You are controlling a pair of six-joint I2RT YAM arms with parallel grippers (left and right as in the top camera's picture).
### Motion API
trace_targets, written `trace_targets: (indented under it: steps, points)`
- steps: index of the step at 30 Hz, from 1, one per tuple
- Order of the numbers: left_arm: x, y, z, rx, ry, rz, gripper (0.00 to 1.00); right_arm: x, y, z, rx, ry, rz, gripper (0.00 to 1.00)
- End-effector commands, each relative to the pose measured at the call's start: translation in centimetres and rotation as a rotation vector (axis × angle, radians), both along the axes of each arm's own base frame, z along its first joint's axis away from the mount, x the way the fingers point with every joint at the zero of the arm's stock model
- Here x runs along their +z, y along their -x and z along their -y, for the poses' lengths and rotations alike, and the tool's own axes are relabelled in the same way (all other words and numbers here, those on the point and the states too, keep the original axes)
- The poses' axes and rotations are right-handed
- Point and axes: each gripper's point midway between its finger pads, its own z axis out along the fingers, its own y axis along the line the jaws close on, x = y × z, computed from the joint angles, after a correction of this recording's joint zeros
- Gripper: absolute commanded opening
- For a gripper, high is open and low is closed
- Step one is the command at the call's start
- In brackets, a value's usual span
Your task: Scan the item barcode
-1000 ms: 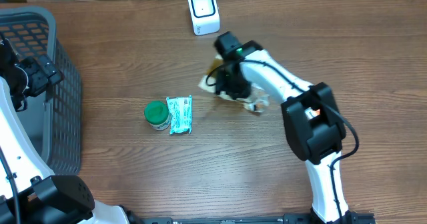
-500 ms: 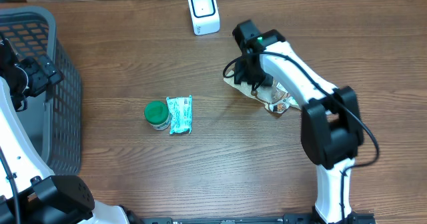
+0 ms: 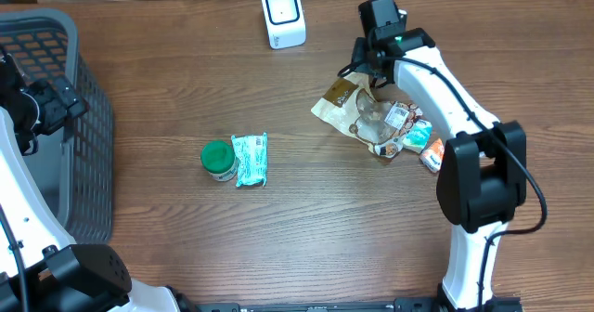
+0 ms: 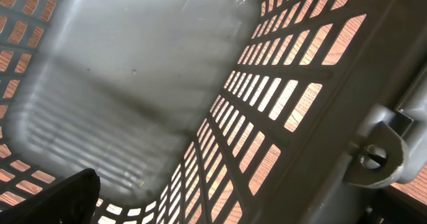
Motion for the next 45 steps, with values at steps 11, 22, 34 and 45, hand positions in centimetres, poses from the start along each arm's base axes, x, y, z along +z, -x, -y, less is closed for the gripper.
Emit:
trace_targets:
  steps: [11, 22, 34, 45]
  points:
    - [-0.4, 0.1, -0.4, -0.004, -0.007, -0.017, 1.0, -5.1, 2.7, -7.8, 0.343, -0.306, -0.176, 0.64]
    - [-0.4, 0.1, -0.4, -0.004, -0.007, -0.017, 1.0, -5.6, 10.8, -16.2, 0.693, -0.324, -0.342, 0.64]
    - [-0.4, 0.1, -0.4, -0.004, -0.007, -0.017, 1.0, -1.6, 17.4, -20.1, 0.866, -0.28, -0.468, 0.62]
    - [-0.4, 0.1, -0.4, -0.004, -0.007, -0.017, 1.0, 7.9, 14.5, -7.3, 0.428, -0.222, -0.432, 0.7]
